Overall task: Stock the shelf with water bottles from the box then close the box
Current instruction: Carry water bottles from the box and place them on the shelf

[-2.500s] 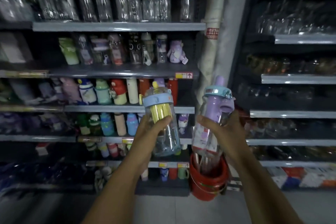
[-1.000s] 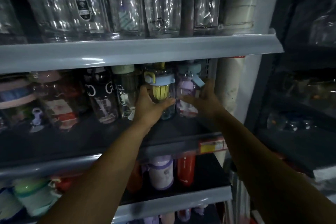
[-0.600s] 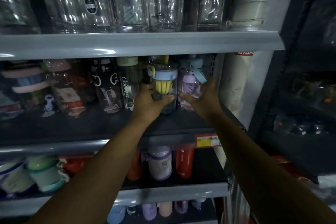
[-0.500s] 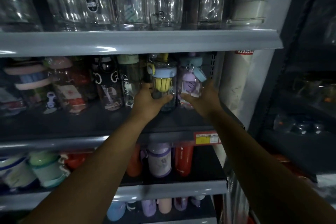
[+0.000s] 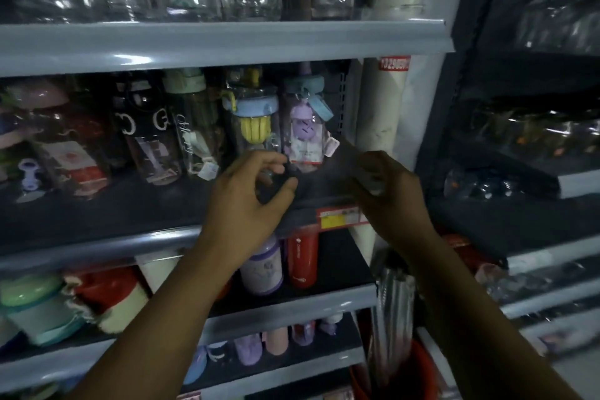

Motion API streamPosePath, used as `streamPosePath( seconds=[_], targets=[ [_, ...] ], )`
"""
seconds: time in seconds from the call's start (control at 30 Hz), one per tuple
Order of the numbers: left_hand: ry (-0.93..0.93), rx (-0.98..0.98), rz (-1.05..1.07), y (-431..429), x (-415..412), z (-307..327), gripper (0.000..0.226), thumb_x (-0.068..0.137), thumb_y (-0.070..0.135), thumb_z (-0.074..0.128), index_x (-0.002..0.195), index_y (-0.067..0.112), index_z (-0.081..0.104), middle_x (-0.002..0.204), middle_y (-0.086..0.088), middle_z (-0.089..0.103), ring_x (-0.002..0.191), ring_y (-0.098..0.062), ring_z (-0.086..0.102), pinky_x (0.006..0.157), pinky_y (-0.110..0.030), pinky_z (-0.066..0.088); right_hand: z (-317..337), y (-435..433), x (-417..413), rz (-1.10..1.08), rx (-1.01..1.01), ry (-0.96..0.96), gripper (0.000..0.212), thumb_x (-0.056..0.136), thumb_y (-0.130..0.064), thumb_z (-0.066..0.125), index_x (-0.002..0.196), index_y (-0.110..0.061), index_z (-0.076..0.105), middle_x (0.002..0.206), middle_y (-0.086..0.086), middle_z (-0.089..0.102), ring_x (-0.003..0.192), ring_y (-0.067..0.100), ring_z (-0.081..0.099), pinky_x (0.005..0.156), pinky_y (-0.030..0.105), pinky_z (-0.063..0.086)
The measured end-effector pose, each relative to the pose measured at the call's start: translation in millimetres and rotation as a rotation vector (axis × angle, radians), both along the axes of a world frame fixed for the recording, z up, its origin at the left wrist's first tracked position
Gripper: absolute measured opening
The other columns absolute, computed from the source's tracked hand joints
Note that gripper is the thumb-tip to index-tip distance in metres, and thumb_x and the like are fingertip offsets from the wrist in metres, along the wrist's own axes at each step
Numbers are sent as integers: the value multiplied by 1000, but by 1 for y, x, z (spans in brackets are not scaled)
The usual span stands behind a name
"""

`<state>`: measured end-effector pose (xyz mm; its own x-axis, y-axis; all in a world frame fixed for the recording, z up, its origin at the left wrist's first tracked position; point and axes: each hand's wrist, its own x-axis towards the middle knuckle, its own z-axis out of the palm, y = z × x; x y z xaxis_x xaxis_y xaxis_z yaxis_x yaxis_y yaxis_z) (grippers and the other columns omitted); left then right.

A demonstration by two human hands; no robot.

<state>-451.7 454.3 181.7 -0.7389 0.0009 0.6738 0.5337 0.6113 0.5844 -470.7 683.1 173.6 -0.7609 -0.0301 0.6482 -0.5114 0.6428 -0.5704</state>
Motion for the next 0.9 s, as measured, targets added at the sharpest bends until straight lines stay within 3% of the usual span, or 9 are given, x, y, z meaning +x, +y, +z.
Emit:
streamPosePath(
  seconds=[0.1, 0.23, 0.3, 0.4, 0.5, 0.6, 0.67, 0.77, 0.9],
  targets=[
    [-107, 27, -231, 14, 17, -12, 28, 87, 23, 78, 113, 29, 67, 108, 16, 70, 96, -8, 67, 79, -14, 52, -22, 22, 41, -147, -10, -19, 32, 89, -23, 74, 119, -17, 65, 109, -7, 67, 95, 9, 64, 84, 26, 53],
    [-231, -60, -499, 35, 37, -59, 35, 87, 37, 76, 119, 27, 65, 115, 19, 69, 106, -5, 66, 87, -19, 53, -67, 50, 117, -362, -54, -147, 34, 88, -33, 72, 118, -17, 64, 104, 0, 70, 91, 19, 67, 80, 34, 56],
    [-380, -80, -635, 53, 52, -93, 45, 84, 52, 71, 124, 36, 61, 121, 24, 64, 114, -1, 62, 91, -20, 53, -97, 58, 165, -511, -100, -237, 42, 88, -45, 68, 124, -24, 62, 114, -8, 67, 101, 10, 63, 87, 27, 50],
    [-521, -129, -785, 87, 81, -153, 57, 76, 63, 70, 128, 44, 57, 125, 30, 60, 116, 5, 59, 94, -23, 53, -149, 61, 244, -747, -138, -422, 53, 87, -56, 67, 133, -32, 55, 124, -20, 56, 110, 1, 54, 93, 28, 48],
    [-641, -206, -917, 127, 124, -203, 55, 74, 58, 78, 124, 49, 57, 123, 23, 63, 112, 0, 61, 93, -30, 55, -192, 61, 329, -994, -217, -561, 57, 87, -52, 70, 135, -28, 54, 131, -13, 57, 120, 11, 57, 95, 35, 51],
    [-764, -314, -1029, 165, 175, -237, 46, 77, 48, 82, 118, 45, 60, 121, 15, 65, 111, -8, 64, 95, -31, 53, -218, 58, 410, -1204, -300, -679, 59, 89, -46, 72, 139, -22, 51, 136, -4, 56, 122, 18, 58, 95, 32, 47],
    [-802, -343, -1104, 193, 207, -254, 45, 74, 53, 78, 115, 48, 60, 124, 16, 63, 113, -11, 64, 96, -35, 53, -228, 58, 457, -1311, -361, -738, 61, 91, -46, 70, 142, -21, 48, 141, -1, 54, 121, 21, 59, 97, 35, 49],
    [-750, -449, -1238, 237, 266, -264, 45, 84, 38, 80, 123, 44, 57, 129, 18, 59, 115, -8, 61, 96, -34, 52, -234, 68, 523, -1450, -421, -768, 62, 94, -47, 66, 145, -21, 44, 144, 0, 52, 116, 22, 60, 94, 36, 49],
    [-655, -578, -1395, 296, 349, -266, 47, 89, 40, 76, 131, 39, 56, 134, 20, 54, 120, -5, 55, 101, -31, 49, -241, 93, 609, -1600, -460, -722, 63, 94, -47, 66, 146, -19, 44, 143, 1, 53, 125, 21, 55, 99, 35, 48]
  ],
)
